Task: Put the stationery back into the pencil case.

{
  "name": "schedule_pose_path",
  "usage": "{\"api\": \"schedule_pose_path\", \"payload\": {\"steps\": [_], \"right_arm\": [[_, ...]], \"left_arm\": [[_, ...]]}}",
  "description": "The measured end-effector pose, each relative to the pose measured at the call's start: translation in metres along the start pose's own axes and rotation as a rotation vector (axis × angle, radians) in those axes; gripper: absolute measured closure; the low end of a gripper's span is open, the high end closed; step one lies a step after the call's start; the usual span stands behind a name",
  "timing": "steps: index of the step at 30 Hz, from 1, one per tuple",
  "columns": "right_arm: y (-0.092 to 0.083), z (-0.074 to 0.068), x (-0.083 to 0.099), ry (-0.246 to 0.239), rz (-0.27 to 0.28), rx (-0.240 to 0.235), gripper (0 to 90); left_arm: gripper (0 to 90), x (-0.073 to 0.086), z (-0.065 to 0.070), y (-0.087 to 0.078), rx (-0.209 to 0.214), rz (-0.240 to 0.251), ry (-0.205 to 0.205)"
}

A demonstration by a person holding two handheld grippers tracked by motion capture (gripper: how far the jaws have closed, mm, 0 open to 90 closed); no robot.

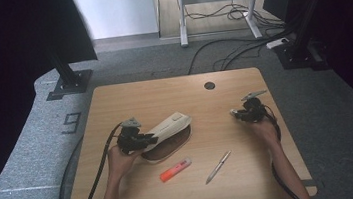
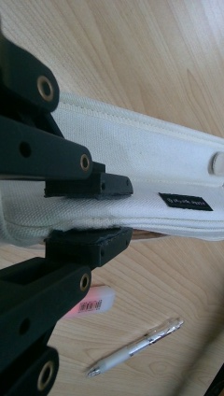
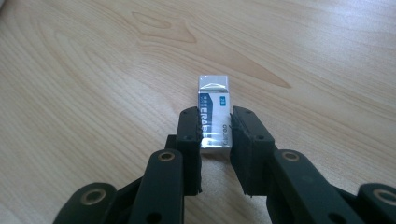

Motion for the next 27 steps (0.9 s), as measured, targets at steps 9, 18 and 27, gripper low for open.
{"api": "schedule_pose_path", "payload": {"steps": [9,18,27], "right_arm": [[-0.016,-0.008,-0.002,0.0,0.037,-0.001,72.0],[-0.028,-0.018,0.002,0.004,0.054,-0.011,72.0],[-0.04,-0.036,0.0,-0.023,0.086,-0.03,72.0]], "left_arm": [[75.8,0.0,0.0,-0.001,-0.011,0.007,0.007],[75.9,-0.001,0.0,-0.001,-0.013,0.008,0.008],[76.0,-0.001,0.0,-0.001,-0.011,0.013,0.006]]}}
Point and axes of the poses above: each handheld gripper's, and its own axes: y roughly forward along the jaws, x roughly out of its underside, z roughly to its right, the point moved 4 cm from there along y, roughly forward along the jaws, and after that the axes turned 4 degrees about -z, right-handed, at the moved point
